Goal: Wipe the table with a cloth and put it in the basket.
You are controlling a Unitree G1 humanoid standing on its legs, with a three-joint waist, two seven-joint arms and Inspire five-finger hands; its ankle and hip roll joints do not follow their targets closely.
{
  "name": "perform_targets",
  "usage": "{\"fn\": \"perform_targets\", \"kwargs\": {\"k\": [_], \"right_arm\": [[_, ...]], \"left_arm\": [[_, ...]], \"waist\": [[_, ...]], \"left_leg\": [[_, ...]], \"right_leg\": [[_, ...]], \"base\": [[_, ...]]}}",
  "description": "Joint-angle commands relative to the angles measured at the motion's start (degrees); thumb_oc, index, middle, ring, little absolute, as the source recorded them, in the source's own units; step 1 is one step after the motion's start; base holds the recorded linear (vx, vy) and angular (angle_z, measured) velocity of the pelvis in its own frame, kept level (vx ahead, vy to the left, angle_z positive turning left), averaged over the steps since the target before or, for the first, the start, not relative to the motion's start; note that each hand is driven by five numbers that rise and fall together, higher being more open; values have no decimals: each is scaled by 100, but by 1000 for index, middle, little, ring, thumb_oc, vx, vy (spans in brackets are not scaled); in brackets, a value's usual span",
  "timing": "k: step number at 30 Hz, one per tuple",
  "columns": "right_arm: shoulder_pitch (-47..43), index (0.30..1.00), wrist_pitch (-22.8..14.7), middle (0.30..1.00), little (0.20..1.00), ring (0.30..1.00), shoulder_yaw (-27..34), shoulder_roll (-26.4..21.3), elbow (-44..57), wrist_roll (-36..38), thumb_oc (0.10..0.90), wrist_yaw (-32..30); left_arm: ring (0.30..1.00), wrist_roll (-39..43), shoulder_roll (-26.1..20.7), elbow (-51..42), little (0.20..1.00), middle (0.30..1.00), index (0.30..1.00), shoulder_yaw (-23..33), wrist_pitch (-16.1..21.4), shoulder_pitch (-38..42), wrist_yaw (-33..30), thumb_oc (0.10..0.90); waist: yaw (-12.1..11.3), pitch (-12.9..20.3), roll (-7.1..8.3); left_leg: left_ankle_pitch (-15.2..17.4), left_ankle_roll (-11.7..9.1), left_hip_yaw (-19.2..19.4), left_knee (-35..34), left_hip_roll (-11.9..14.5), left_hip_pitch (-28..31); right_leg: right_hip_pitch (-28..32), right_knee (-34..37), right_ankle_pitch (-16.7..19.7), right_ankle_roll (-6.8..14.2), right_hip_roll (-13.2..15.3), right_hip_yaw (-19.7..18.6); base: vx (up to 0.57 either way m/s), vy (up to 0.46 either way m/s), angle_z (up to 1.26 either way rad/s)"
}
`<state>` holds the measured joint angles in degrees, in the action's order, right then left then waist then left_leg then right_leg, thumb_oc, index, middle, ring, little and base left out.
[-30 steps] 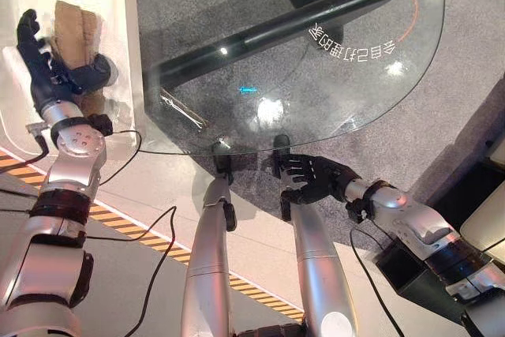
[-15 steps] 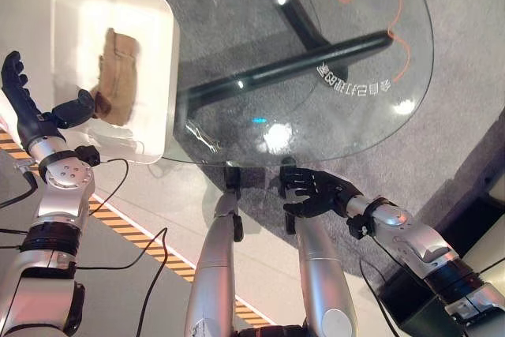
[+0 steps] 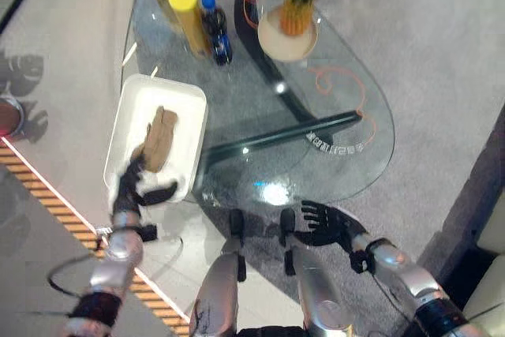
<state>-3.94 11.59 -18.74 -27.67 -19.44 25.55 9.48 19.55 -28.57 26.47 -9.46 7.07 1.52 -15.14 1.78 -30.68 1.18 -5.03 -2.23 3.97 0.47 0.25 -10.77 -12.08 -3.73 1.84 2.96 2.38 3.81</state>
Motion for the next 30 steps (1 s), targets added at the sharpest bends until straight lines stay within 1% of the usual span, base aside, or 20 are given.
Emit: {"fn": "perform_targets", "kwargs": {"k": [1, 2, 3, 4, 5, 6, 8, 10, 11, 12, 13, 15, 16, 18, 19, 22, 25, 26, 30], "right_arm": [[430, 900, -539, 900, 900, 900, -28, 1, -193, -484, 800, 85], [447, 900, -553, 900, 900, 900, -32, 13, -229, -505, 800, 74], [508, 900, -722, 900, 900, 900, -54, 123, -548, -545, 800, 14], [530, 900, -769, 900, 900, 900, -69, 190, -676, -514, 800, -11], [549, 900, -808, 900, 900, 900, -64, 277, -847, -507, 800, -39], [588, 900, -905, 900, 900, 900, -48, 425, -1140, -603, 800, -101], [607, 900, -974, 900, 900, 900, -40, 492, -1316, -648, 800, -105], [640, 900, -979, 900, 900, 900, -38, 638, -1810, -587, 800, -96], [638, 900, -921, 900, 900, 900, -47, 687, -2020, -581, 800, -53], [628, 900, -780, 900, 900, 900, -48, 778, -2391, -469, 800, 26], [623, 900, -765, 900, 900, 900, -42, 804, -2479, -438, 800, 27], [475, 900, -719, 900, 900, 900, 63, 1117, -3575, -187, 800, 190], [427, 900, -678, 900, 900, 900, 102, 1213, -3883, -158, 800, 200], [400, 900, -632, 900, 900, 900, 128, 1287, -4081, -170, 800, 250], [366, 900, -593, 900, 900, 900, 176, 1377, -4363, -152, 800, 284], [344, 900, -700, 900, 900, 900, 231, 1463, -4621, -188, 800, 282], [286, 900, -802, 900, 900, 900, 166, 1462, -4875, -763, 800, 0], [262, 900, -773, 900, 900, 900, 127, 1452, -4938, -895, 800, -72], [225, 900, -659, 900, 900, 900, 188, 1484, -5071, -635, 800, -161]], "left_arm": [[900, 228, 97, 243, 900, 900, 900, -44, 89, -263, 391, 800], [900, 288, 128, 273, 900, 900, 900, -59, 26, -287, 444, 800], [900, 331, 354, 559, 900, 900, 900, -133, -95, -385, 586, 800], [900, 392, 462, 714, 900, 900, 900, -177, -226, -428, 642, 800], [900, 461, 580, 916, 900, 900, 900, -237, -267, -465, 676, 800], [900, 520, 798, 1245, 900, 900, 900, -260, -421, -508, 701, 800], [900, 542, 904, 1465, 900, 900, 900, -274, -482, -524, 735, 800], [900, 474, 1114, 2004, 900, 900, 900, -366, -462, -532, 806, 800], [900, 419, 1173, 2205, 900, 900, 900, -409, -464, -521, 850, 800], [900, 296, 1254, 2550, 900, 900, 900, -495, -508, -491, 952, 800], [900, 275, 1269, 2628, 900, 900, 900, -516, -504, -480, 961, 800], [900, 219, 1479, 3651, 900, 900, 900, -638, -542, -252, 1045, 800], [900, 203, 1554, 3947, 900, 900, 900, -634, -527, -188, 1083, 800], [900, 163, 1610, 4123, 900, 900, 900, -627, -511, -142, 1139, 800], [900, 162, 1657, 4253, 900, 900, 900, -631, -452, -99, 1145, 800], [900, 188, 1713, 4352, 900, 900, 900, -592, -400, -80, 1140, 800], [900, 144, 1715, 4428, 900, 900, 900, -602, -386, -38, 1245, 800], [900, 129, 1715, 4440, 900, 900, 900, -614, -398, -24, 1255, 800], [900, 212, 1705, 4472, 900, 900, 900, -628, -423, -17, 1307, 800]], "waist": [[-42, 837, -83], [-42, 867, -84], [-55, 1057, -78], [-60, 1162, -68], [-57, 1268, -55], [-56, 1452, -39], [-52, 1542, -31], [-41, 1736, -14], [-41, 1796, -10], [-41, 1890, -6], [-42, 1907, -5], [-12, 2107, 4], [3, 2174, 4], [18, 2230, 4], [30, 2284, 0], [32, 2341, -6], [22, 2404, -11], [11, 2424, -17], [-19, 2465, -28]], "left_leg": [[487, -85, -332, 227, -334, 46], [483, -90, -336, 204, -331, 81], [484, -103, -328, 130, -308, 254], [482, -104, -330, 84, -292, 345], [479, -106, -324, 47, -273, 431], [487, -100, -316, -25, -244, 581], [496, -97, -309, -62, -223, 664], [519, -91, -289, -134, -186, 838], [529, -87, -281, -161, -173, 901], [543, -80, -269, -196, -152, 992], [546, -78, -265, -201, -148, 1010], [602, -55, -177, -306, -76, 1288], [620, -50, -149, -349, -60, 1379], [634, -44, -125, -385, -48, 1455], [659, -34, -95, -420, -33, 1553], [690, -23, -66, -455, -16, 1656], [717, -20, -63, -479, -6, 1719], [718, -16, -70, -496, -5, 1735], [732, -2, -104, -528, -9, 1790]], "right_leg": [[272, -32, -367, 124, -13, 231], [312, -7, -364, 121, -14, 239], [523, 105, -350, 116, 0, 288], [621, 159, -341, 117, 4, 303], [711, 199, -332, 118, 2, 304], [867, 277, -323, 125, -8, 302], [951, 318, -324, 131, -9, 302], [1117, 397, -325, 148, -20, 308], [1175, 422, -327, 152, -24, 313], [1258, 451, -335, 155, -30, 322], [1275, 454, -336, 156, -31, 325], [1513, 526, -374, 167, -43, 329], [1590, 555, -383, 174, -46, 327], [1653, 583, -386, 179, -50, 318], [1735, 610, -393, 177, -55, 309], [1820, 624, -414, 178, -59, 304], [1870, 631, -428, 179, -54, 315], [1886, 646, -426, 178, -52, 328], [1955, 697, -424, 178, -43, 361]], "base": [[35, -49, 5], [47, -87, 6], [55, -99, 6], [78, -123, 3], [81, -119, -1], [69, -107, -4], [35, -62, -1], [56, -60, -2], [69, -71, -3], [40, -48, -2], [51, -50, 0], [72, -44, 1], [55, -31, 3], [38, -14, -4], [54, -13, -12], [31, -6, -6], [0, 0, 0], [0, 0, 0], [0, 0, 0]]}}
